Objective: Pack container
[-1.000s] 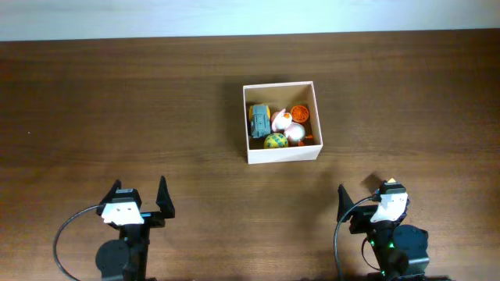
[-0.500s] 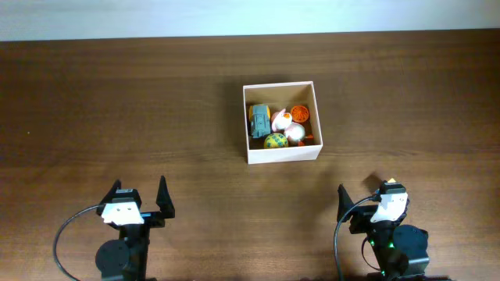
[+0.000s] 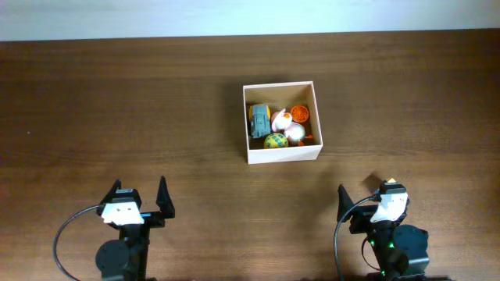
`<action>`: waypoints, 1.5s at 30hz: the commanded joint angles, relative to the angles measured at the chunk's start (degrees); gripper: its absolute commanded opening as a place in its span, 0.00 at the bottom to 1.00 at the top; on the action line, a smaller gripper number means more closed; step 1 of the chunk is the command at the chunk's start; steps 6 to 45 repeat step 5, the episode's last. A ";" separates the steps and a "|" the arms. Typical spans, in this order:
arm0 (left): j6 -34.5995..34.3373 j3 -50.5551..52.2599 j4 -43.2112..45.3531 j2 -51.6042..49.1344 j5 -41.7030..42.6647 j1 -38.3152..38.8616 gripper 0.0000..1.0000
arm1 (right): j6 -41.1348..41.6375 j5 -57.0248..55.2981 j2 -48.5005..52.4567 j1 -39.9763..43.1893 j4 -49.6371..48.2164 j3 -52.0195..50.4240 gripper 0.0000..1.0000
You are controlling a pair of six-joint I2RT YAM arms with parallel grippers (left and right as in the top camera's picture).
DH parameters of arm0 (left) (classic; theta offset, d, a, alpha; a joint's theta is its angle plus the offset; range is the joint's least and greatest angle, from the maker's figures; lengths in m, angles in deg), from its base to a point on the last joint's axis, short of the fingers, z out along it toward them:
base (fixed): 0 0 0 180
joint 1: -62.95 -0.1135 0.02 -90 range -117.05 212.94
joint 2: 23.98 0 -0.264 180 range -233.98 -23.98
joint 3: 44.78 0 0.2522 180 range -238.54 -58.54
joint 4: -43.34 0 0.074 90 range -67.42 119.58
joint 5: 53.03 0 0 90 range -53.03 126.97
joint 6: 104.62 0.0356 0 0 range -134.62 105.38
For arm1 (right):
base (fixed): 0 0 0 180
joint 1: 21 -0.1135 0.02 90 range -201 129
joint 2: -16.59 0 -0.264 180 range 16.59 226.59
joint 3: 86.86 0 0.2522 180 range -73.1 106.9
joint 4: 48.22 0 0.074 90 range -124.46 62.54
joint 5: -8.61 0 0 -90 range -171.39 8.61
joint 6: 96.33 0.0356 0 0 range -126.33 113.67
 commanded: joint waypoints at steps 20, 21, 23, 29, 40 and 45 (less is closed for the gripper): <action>1.07 0.44 0.17 0.50 -0.22 0.11 0.99 | 0.00 0.55 -0.61 0.26 -0.13 -0.46 0.99; 1.07 0.44 0.17 0.50 -0.22 0.11 0.99 | 0.00 0.55 -0.61 0.26 -0.13 -0.46 0.99; 1.07 0.44 0.17 0.50 -0.22 0.11 0.99 | 0.00 0.55 -0.61 0.26 -0.13 -0.46 0.99; 1.07 0.44 0.17 0.50 -0.22 0.11 0.99 | 0.00 0.55 -0.61 0.26 -0.13 -0.46 0.99; 1.07 0.44 0.17 0.50 -0.22 0.11 0.99 | 0.00 0.55 -0.61 0.26 -0.13 -0.46 0.99; 1.07 0.44 0.17 0.50 -0.22 0.11 0.99 | 0.00 0.55 -0.61 0.26 -0.13 -0.46 0.99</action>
